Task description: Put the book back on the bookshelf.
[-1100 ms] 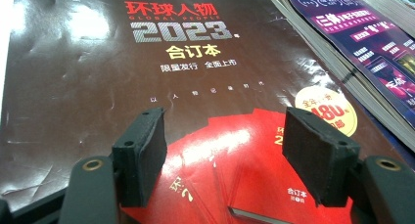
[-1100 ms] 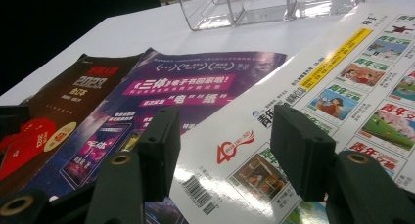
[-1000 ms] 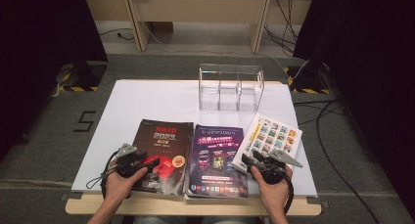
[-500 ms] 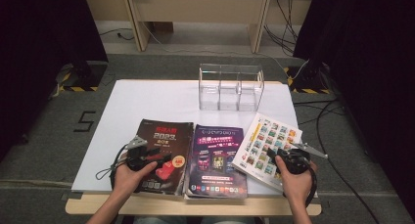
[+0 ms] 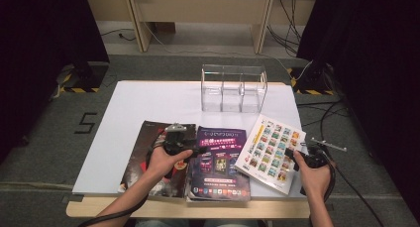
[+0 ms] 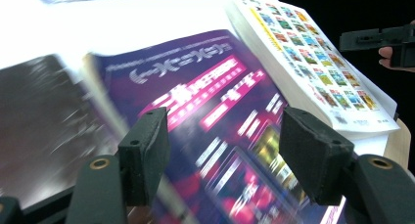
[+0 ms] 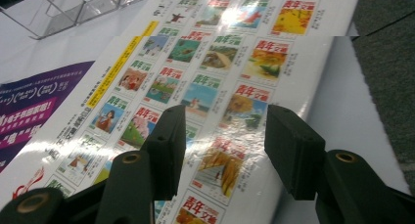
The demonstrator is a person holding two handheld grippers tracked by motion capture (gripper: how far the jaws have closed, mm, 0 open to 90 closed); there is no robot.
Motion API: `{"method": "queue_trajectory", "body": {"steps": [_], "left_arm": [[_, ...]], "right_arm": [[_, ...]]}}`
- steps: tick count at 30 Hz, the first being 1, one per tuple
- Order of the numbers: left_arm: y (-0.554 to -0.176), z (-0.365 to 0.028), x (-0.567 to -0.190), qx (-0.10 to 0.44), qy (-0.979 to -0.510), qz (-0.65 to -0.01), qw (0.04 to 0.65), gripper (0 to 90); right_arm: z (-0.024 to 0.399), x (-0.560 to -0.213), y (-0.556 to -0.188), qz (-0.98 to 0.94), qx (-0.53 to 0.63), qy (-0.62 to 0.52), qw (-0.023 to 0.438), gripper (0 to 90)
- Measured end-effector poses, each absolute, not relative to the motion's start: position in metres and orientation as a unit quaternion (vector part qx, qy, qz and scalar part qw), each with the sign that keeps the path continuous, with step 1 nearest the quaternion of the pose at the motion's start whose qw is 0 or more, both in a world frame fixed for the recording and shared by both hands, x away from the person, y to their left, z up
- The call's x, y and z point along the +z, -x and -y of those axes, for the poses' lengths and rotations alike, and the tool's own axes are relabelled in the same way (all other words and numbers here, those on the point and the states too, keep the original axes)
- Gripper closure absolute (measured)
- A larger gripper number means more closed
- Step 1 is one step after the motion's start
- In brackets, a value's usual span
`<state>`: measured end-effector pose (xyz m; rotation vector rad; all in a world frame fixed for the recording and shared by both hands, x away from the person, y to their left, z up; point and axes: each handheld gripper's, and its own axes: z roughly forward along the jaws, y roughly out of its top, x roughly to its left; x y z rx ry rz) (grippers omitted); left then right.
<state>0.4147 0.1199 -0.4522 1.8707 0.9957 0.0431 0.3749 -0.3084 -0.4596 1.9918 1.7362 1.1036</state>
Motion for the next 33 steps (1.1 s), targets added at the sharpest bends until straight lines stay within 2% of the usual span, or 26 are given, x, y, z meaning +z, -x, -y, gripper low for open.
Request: {"method": "queue_trajectory", "body": {"steps": [19,33], "left_arm": [[-0.429,-0.037,-0.452,-0.034,-0.79,-0.38,0.48,36.9],[-0.441,0.004,-0.46,-0.069,-0.789,-0.387,0.472,45.5]], "right_arm": [[0.32,-0.472,-0.381,-0.597,0.344,-0.714,0.126,47.3],[0.317,-0.473,-0.382,-0.592,0.339,-0.72,0.126,45.7]]}}
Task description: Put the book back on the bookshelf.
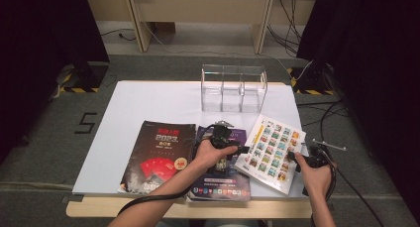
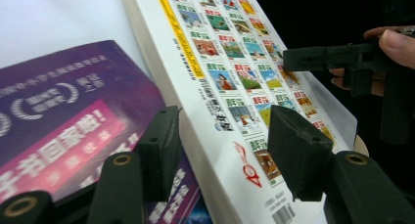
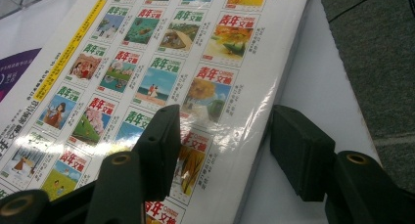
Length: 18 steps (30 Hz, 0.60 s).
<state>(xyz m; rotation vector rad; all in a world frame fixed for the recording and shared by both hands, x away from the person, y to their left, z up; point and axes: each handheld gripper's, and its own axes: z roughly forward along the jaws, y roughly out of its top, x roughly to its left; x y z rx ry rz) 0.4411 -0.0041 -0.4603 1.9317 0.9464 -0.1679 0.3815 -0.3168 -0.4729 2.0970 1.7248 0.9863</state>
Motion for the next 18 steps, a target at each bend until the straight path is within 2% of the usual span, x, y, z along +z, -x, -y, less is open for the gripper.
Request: {"method": "queue_trajectory", "body": {"steps": [12,18], "left_arm": [[-0.4451,0.0125,-0.4712,-0.096,-0.785,-0.412,0.453,48.0],[-0.4479,0.0131,-0.4673,-0.1,-0.775,-0.426,0.456,52.9]], "right_arm": [[0.3163,-0.4738,-0.3816,-0.593,0.338,-0.718,0.132,45.3],[0.315,-0.474,-0.3822,-0.591,0.337,-0.721,0.132,44.2]]}}
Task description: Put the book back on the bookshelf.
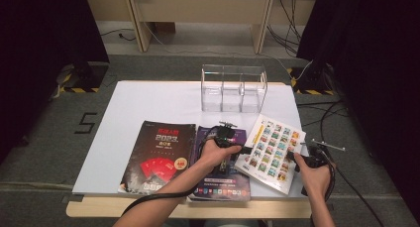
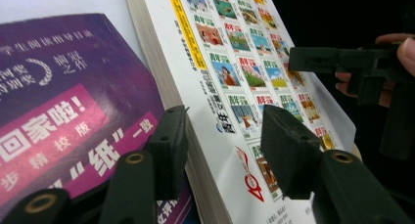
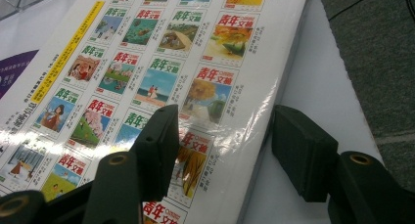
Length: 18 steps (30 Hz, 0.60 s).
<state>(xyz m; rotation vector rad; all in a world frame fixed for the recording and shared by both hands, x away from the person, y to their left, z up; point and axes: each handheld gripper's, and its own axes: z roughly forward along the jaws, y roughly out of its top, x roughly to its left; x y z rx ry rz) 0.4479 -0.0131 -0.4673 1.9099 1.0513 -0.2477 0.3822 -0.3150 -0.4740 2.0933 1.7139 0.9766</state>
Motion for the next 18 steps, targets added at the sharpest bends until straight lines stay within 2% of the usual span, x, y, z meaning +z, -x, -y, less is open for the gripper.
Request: {"method": "queue_trajectory", "body": {"steps": [5,18], "left_arm": [[-0.45,0.014,-0.462,-0.115,-0.763,-0.431,0.468,56.0],[-0.457,0.025,-0.474,-0.156,-0.73,-0.477,0.464,53.2]], "right_arm": [[0.315,-0.475,-0.382,-0.592,0.335,-0.72,0.139,43.7],[0.313,-0.475,-0.382,-0.587,0.338,-0.722,0.139,42.7]]}}
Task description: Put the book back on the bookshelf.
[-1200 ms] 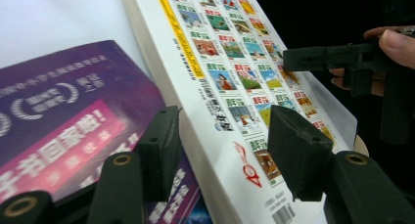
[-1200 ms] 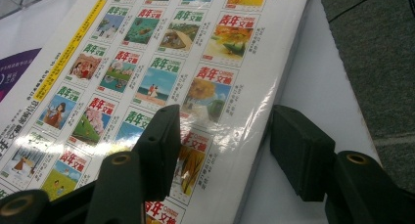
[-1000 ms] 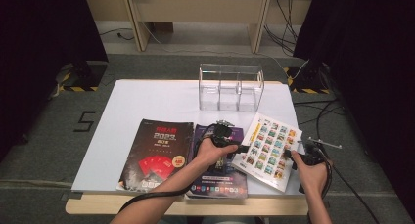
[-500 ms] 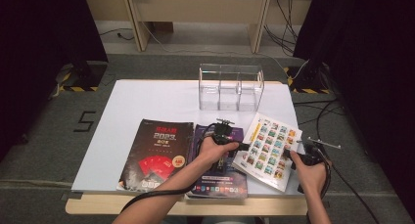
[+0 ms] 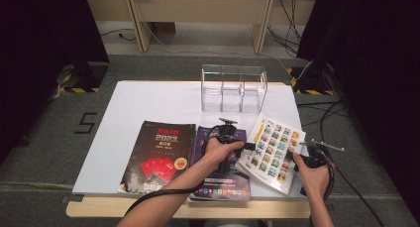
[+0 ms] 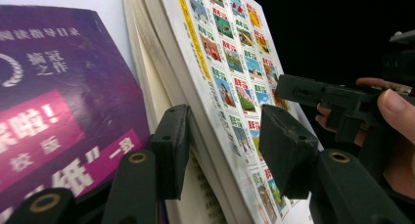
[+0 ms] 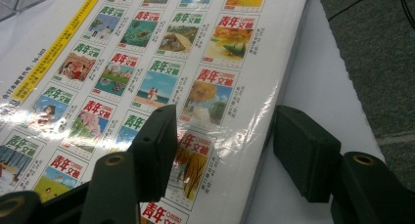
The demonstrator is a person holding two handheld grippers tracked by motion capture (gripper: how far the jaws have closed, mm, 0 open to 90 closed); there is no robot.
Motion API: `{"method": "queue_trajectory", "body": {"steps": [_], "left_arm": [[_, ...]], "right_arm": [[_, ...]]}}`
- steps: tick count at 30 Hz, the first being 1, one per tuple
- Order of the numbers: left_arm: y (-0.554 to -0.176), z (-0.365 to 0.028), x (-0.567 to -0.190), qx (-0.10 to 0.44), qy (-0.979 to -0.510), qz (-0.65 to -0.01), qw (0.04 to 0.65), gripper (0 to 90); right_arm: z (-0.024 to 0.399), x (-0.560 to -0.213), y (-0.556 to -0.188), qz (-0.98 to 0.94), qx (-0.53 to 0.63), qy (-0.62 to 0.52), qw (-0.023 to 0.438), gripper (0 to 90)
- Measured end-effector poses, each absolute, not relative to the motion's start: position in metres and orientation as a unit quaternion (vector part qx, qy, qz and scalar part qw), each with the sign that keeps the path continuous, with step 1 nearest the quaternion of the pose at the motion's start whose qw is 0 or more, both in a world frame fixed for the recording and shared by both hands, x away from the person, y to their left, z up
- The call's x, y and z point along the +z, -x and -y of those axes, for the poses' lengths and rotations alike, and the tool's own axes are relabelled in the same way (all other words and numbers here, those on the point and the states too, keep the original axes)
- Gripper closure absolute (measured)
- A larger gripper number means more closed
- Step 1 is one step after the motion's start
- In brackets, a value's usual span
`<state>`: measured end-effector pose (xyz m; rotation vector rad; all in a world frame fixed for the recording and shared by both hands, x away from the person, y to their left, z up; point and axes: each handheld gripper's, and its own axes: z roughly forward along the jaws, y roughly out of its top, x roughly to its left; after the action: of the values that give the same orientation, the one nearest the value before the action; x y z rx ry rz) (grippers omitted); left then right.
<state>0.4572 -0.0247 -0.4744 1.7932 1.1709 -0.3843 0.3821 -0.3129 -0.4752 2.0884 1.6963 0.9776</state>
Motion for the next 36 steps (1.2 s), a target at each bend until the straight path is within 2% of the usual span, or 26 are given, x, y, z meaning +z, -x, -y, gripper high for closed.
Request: {"method": "queue_trajectory", "body": {"steps": [4,6,9,13,25,36], "left_arm": [[-0.452,0.039,-0.483,-0.199,-0.728,-0.477,0.45,54.4],[-0.451,0.042,-0.486,-0.181,-0.729,-0.485,0.448,61.7],[-0.452,0.041,-0.486,-0.182,-0.729,-0.487,0.445,71.6],[-0.451,0.039,-0.484,-0.198,-0.717,-0.496,0.448,78.5],[-0.437,0.028,-0.474,-0.177,-0.705,-0.507,0.463,79.3],[-0.421,-0.015,-0.468,-0.166,-0.692,-0.52,0.473,79.3]], "right_arm": [[0.312,-0.475,-0.381,-0.584,0.34,-0.724,0.138,42.7],[0.313,-0.476,-0.382,-0.586,0.34,-0.722,0.14,42.7],[0.313,-0.476,-0.381,-0.586,0.34,-0.722,0.14,42.6],[0.313,-0.476,-0.382,-0.587,0.342,-0.72,0.138,42.2],[0.308,-0.475,-0.386,-0.599,0.352,-0.709,0.118,42.1],[0.293,-0.474,-0.39,-0.611,0.358,-0.699,0.102,42.1]]}}
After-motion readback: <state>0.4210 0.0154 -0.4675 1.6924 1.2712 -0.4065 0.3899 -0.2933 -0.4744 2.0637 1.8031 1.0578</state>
